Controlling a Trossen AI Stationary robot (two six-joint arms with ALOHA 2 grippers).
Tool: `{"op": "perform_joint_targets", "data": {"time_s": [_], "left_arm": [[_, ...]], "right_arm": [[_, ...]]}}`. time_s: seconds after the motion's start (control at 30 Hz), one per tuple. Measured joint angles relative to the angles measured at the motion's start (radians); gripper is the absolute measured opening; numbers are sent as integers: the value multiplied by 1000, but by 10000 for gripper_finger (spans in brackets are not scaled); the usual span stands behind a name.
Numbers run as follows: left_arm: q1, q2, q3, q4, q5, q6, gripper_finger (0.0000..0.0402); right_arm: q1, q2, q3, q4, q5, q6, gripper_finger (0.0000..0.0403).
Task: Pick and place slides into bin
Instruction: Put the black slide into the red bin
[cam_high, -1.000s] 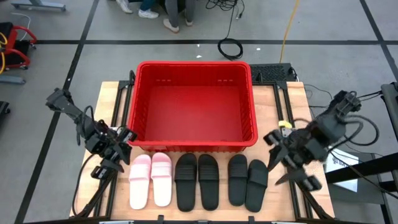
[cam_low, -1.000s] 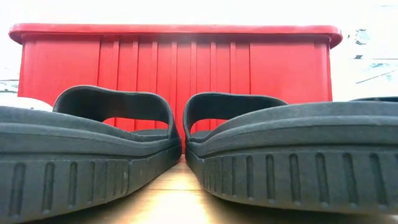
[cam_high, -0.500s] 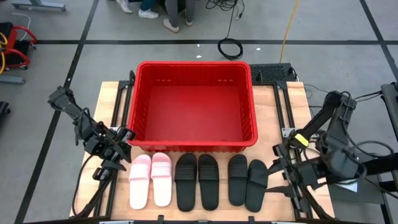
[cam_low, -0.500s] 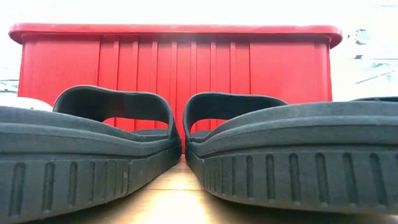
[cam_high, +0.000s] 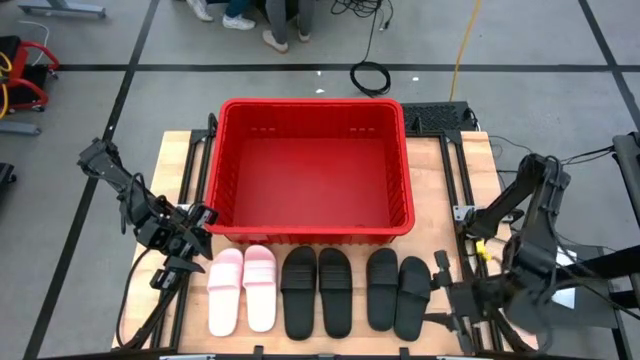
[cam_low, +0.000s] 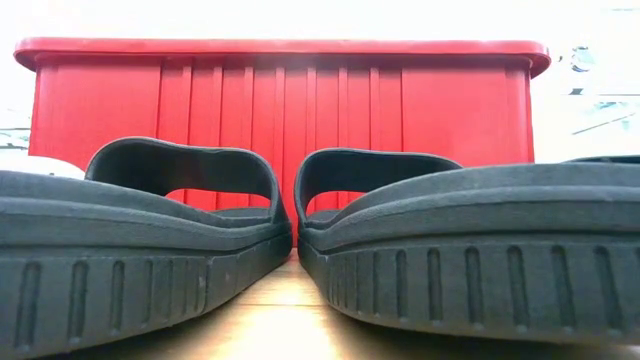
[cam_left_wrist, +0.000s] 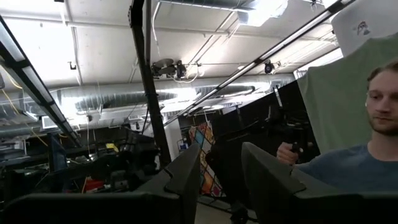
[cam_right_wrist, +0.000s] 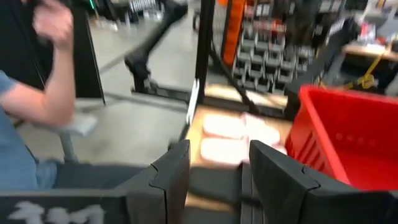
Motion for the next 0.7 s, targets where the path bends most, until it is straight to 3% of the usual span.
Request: {"op": "perform_joint_targets", "data": {"time_s": [0.13, 0.4, 0.57, 0.7], "left_arm": [[0, 0, 0, -4, -1, 0, 127], [0, 0, 0, -5, -74, 0, 127], [0, 0, 0, -7, -95, 0, 127], [0, 0, 0, -8, -95, 0, 127]], "right_arm": [[-8, 46, 0, -90, -37, 103, 155], [-53, 138, 0, -288, -240, 258, 155], [-106, 179, 0, -452, -420, 379, 155], [-130, 203, 0, -558, -479, 425, 155]]}}
